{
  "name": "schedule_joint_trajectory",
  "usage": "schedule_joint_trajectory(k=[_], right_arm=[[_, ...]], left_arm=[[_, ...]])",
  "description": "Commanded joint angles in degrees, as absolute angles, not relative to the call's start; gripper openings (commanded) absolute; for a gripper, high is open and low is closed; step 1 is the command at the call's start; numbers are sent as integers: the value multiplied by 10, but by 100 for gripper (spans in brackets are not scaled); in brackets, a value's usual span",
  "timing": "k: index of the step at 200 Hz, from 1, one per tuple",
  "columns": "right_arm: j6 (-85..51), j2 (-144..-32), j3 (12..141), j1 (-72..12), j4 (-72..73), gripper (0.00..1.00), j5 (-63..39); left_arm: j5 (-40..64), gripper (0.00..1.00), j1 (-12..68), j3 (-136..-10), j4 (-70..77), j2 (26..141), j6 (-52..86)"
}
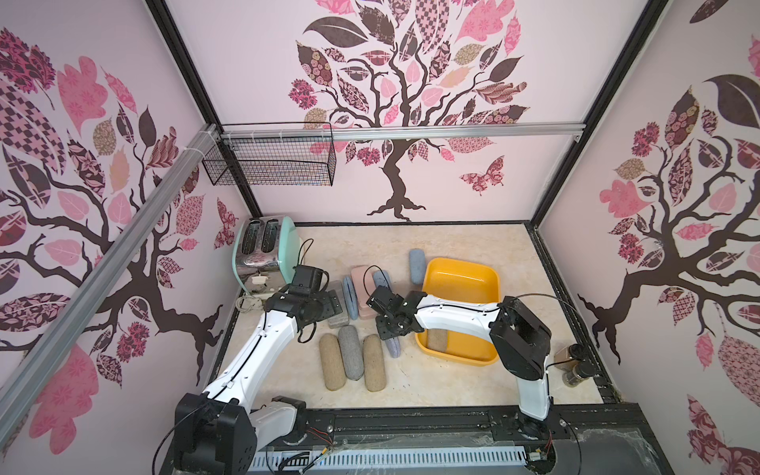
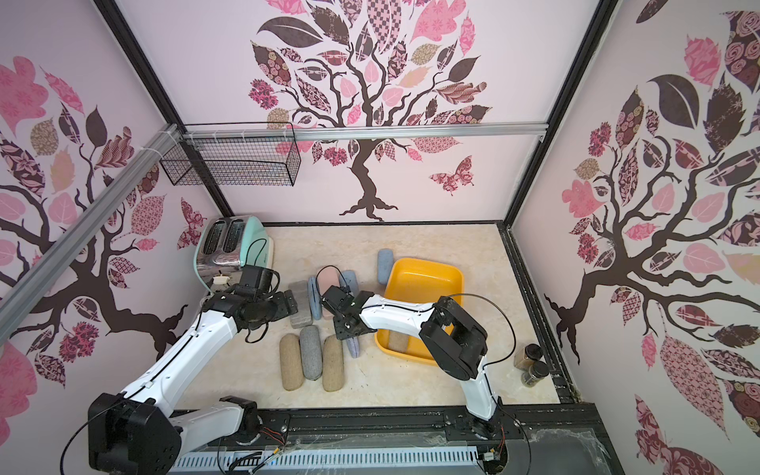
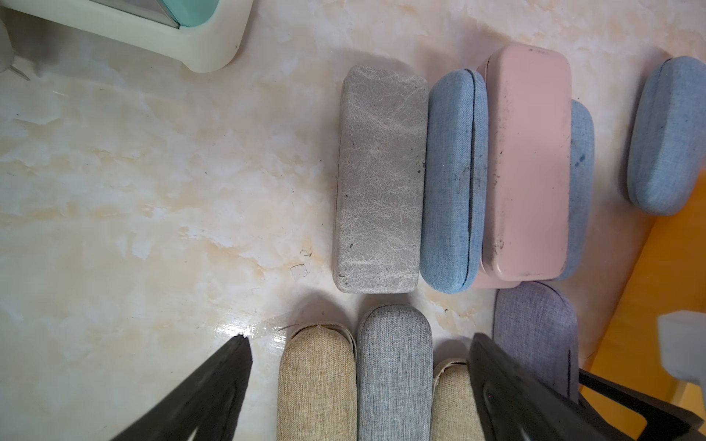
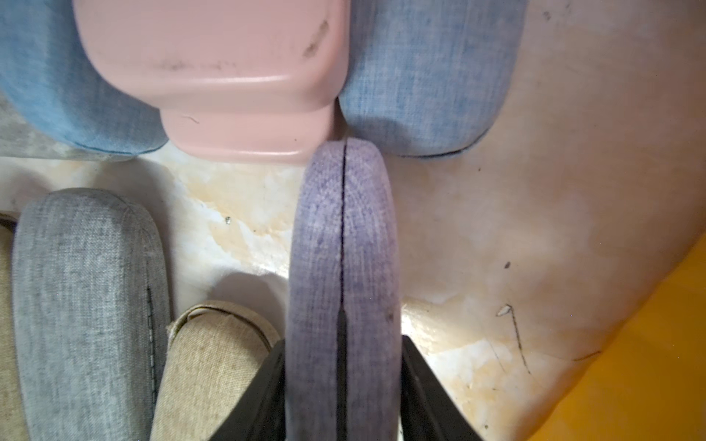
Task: Put the glasses cases into the storage boxes
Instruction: Pick up the glasses case at the center of the board, then place the glasses case in the storage box.
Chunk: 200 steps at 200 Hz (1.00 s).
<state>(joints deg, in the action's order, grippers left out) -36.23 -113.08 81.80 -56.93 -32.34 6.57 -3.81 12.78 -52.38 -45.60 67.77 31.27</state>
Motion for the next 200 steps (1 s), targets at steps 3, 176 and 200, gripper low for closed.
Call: schedule_joint_trajectory(k=[3, 176, 200], right_arm=[[-372, -1090, 818, -572, -319, 38, 69], [-392, -674, 460, -237, -175, 42, -64], [-387, -677, 421, -207, -150, 43, -70]], left_arm=[[-33, 91, 124, -526, -445, 681, 308], [-10, 89, 122, -523, -440, 679, 308], [-6, 89, 121, -522, -439, 678, 306]])
